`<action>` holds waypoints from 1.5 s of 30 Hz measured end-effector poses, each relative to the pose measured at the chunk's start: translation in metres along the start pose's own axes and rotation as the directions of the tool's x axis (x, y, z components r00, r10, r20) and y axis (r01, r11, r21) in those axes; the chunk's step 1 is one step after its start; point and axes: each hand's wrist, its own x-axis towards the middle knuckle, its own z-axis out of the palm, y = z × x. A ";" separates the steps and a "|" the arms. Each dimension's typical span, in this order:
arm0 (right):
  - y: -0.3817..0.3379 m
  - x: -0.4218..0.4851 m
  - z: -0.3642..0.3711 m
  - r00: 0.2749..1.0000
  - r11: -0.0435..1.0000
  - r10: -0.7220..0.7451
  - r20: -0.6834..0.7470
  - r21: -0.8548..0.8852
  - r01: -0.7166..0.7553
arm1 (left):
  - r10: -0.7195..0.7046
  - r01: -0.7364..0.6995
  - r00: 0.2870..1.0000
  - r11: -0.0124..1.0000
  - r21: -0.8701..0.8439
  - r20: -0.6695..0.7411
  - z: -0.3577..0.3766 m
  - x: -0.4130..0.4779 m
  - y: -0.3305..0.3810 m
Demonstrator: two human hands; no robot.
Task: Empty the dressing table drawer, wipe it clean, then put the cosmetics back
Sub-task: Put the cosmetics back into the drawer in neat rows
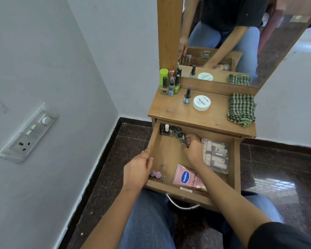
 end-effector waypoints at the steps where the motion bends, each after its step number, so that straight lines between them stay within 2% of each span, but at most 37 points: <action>1: 0.000 0.000 0.002 1.000 1.000 -0.004 0.003 -0.003 0.004 | -0.008 0.007 1.000 1.000 -0.022 -0.009 0.001 -0.001 0.000; 5: 0.001 0.000 0.006 1.000 1.000 -0.017 -0.006 -0.020 0.017 | -0.106 0.099 0.993 0.989 -0.107 -0.056 0.003 -0.001 -0.003; 12: -0.022 -0.014 0.026 0.994 0.997 0.007 0.105 0.078 -0.015 | -0.104 0.099 0.994 0.990 -0.104 -0.042 0.004 -0.001 -0.004; 16: -0.039 -0.012 0.050 0.995 0.986 0.049 0.084 0.156 -0.061 | -0.102 0.098 0.994 0.991 -0.093 -0.034 0.003 -0.001 -0.004; 19: -0.047 -0.008 0.065 0.987 0.963 0.150 0.050 0.218 -0.158 | -0.091 0.088 0.995 0.993 -0.085 -0.032 0.004 -0.001 -0.005; 26: -0.050 0.001 0.083 0.952 0.934 0.303 -0.037 0.211 -0.289 | -0.091 0.089 0.996 0.993 -0.076 -0.017 0.005 0.001 -0.008; 33: -0.055 -0.004 0.077 0.955 0.939 0.295 -0.040 0.197 -0.282 | -0.091 0.090 0.996 0.994 -0.067 -0.013 0.003 0.001 -0.006; 38: -0.051 -0.010 0.045 0.981 0.964 0.194 0.022 0.180 -0.195 | -0.094 0.096 0.995 0.992 -0.082 0.025 0.000 0.003 -0.006; 42: -0.048 -0.017 -0.003 1.000 0.986 -0.019 0.020 0.168 0.015 | -0.034 0.035 0.995 0.999 -0.004 0.098 -0.003 0.007 -0.007; 45: -0.060 -0.013 -0.035 0.981 0.975 -0.196 -0.002 0.106 0.195 | 0.008 -0.016 0.989 0.999 0.052 0.146 -0.005 0.012 -0.008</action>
